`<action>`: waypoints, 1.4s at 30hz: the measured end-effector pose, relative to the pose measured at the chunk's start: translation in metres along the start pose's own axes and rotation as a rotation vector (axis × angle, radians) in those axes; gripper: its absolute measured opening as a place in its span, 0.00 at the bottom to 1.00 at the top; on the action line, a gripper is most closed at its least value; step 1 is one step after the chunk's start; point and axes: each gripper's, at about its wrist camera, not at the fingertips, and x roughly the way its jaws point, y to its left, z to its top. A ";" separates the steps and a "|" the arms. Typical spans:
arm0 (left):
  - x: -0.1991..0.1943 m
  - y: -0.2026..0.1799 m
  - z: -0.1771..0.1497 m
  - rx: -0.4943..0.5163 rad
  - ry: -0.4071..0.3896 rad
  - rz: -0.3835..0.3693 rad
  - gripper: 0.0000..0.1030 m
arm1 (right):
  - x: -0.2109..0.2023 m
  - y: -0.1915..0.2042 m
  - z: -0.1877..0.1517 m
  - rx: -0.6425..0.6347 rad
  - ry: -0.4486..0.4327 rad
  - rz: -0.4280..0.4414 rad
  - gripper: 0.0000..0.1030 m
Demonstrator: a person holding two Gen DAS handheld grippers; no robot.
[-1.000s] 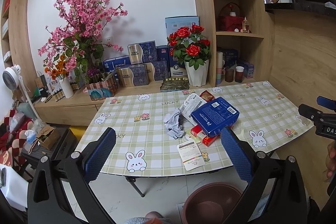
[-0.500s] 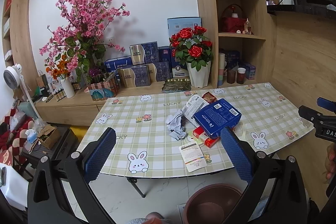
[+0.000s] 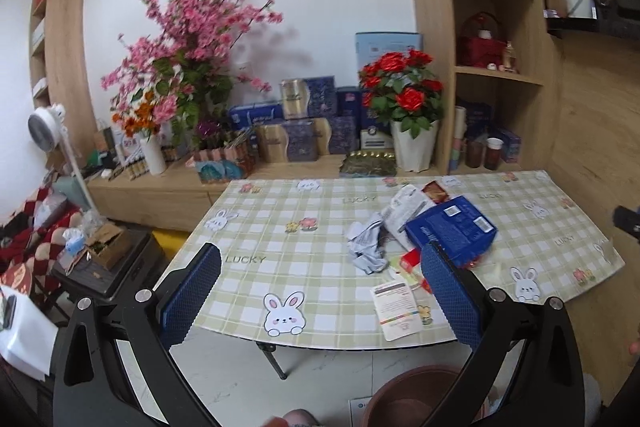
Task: Collect trash
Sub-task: 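Grasp the blue tube with the right tool while the left tool grasps the printed card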
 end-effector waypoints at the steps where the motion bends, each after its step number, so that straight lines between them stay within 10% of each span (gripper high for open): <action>1: 0.007 0.006 -0.001 -0.014 0.010 0.002 0.95 | 0.002 -0.003 0.000 0.030 -0.009 0.036 0.95; 20: 0.119 0.010 -0.036 -0.059 0.075 -0.180 0.95 | 0.151 -0.012 -0.038 0.219 0.174 0.113 0.95; 31: 0.162 -0.001 -0.052 0.072 0.055 -0.103 0.95 | 0.266 0.008 -0.054 0.390 0.277 0.274 0.94; 37: 0.181 0.006 -0.059 0.045 0.120 -0.117 0.95 | 0.315 0.004 -0.069 0.561 0.337 0.260 0.71; 42: 0.189 0.010 -0.065 0.016 0.157 -0.120 0.95 | 0.302 0.003 -0.061 0.648 0.285 0.368 0.32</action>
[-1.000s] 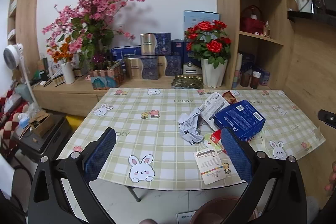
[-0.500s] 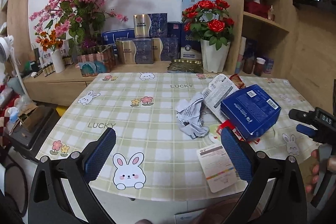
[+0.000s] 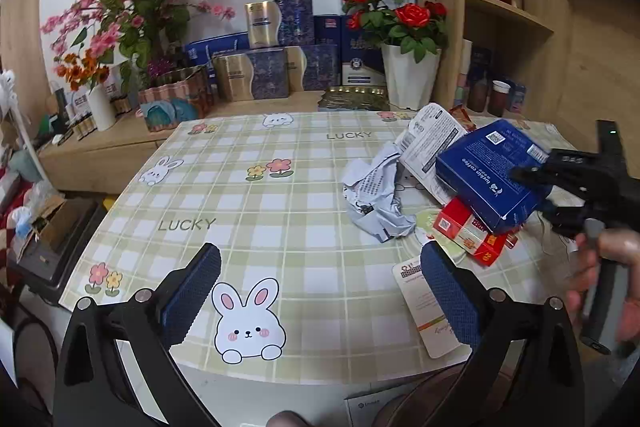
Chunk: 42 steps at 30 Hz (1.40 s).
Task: Collect trash
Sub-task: 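Grasp the blue tube with the right tool while the left tool grasps the printed card, then carry the blue tube with the right tool down into the brown bin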
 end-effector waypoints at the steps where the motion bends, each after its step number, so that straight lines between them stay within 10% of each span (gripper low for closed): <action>1: 0.000 0.002 -0.001 -0.013 0.001 0.007 0.95 | -0.005 0.006 0.000 -0.016 -0.005 0.024 0.25; 10: -0.004 -0.005 -0.003 0.000 0.024 -0.016 0.86 | -0.082 0.061 0.000 -0.277 -0.174 0.089 0.18; 22: 0.054 -0.071 -0.033 -0.030 0.271 -0.222 0.68 | -0.166 -0.010 -0.013 -0.352 -0.251 -0.169 0.18; 37: 0.111 -0.113 -0.051 -0.004 0.351 -0.078 0.83 | -0.191 -0.022 -0.021 -0.379 -0.264 -0.169 0.18; 42: 0.104 -0.095 -0.046 -0.080 0.369 -0.126 0.60 | -0.195 -0.020 -0.028 -0.377 -0.247 -0.160 0.18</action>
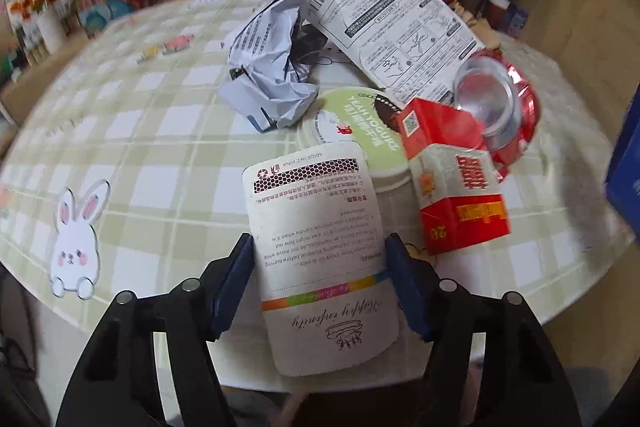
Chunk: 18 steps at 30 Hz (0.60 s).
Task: Collect trash
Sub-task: 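Carry the blue tube with the right tool down into the brown bin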
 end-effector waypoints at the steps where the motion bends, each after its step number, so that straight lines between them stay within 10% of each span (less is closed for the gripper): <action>1: -0.005 0.007 0.000 -0.035 0.012 -0.048 0.58 | -0.002 0.002 -0.001 -0.003 0.001 0.003 0.18; 18: -0.169 -0.020 -0.057 0.075 -0.164 -0.199 0.60 | -0.021 0.026 -0.048 -0.018 0.185 0.045 0.18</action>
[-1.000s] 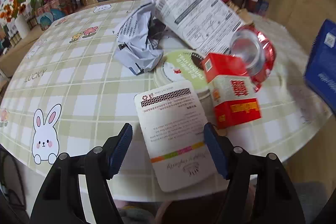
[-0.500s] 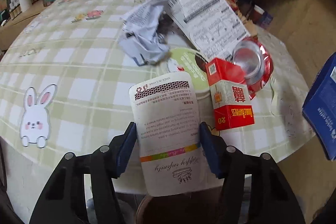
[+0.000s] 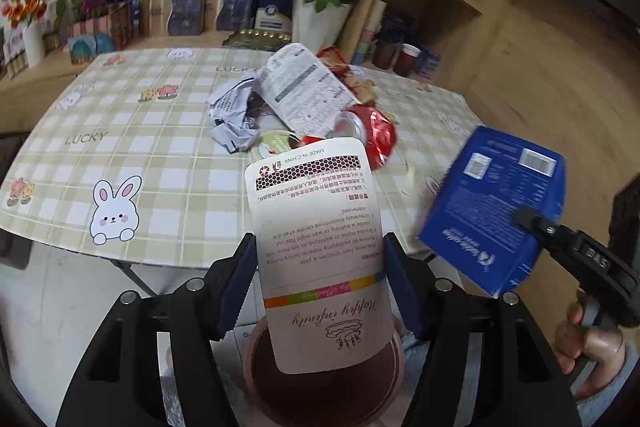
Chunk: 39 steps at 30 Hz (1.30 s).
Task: Collect trash
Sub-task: 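Carry the blue tube with the right tool down into the brown bin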
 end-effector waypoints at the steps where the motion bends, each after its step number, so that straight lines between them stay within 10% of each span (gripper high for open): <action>1: -0.005 -0.004 -0.006 0.017 -0.004 0.000 0.60 | 0.000 0.001 -0.006 -0.012 0.020 0.001 0.18; 17: -0.029 0.001 -0.055 0.020 -0.013 -0.001 0.62 | 0.074 0.023 -0.118 -0.204 0.552 -0.022 0.18; 25: -0.020 0.010 -0.056 0.004 -0.004 0.012 0.62 | 0.142 -0.012 -0.141 -0.172 0.654 -0.160 0.18; 39: -0.009 0.015 -0.060 -0.007 0.015 0.018 0.63 | 0.144 -0.048 -0.155 -0.115 0.678 -0.228 0.26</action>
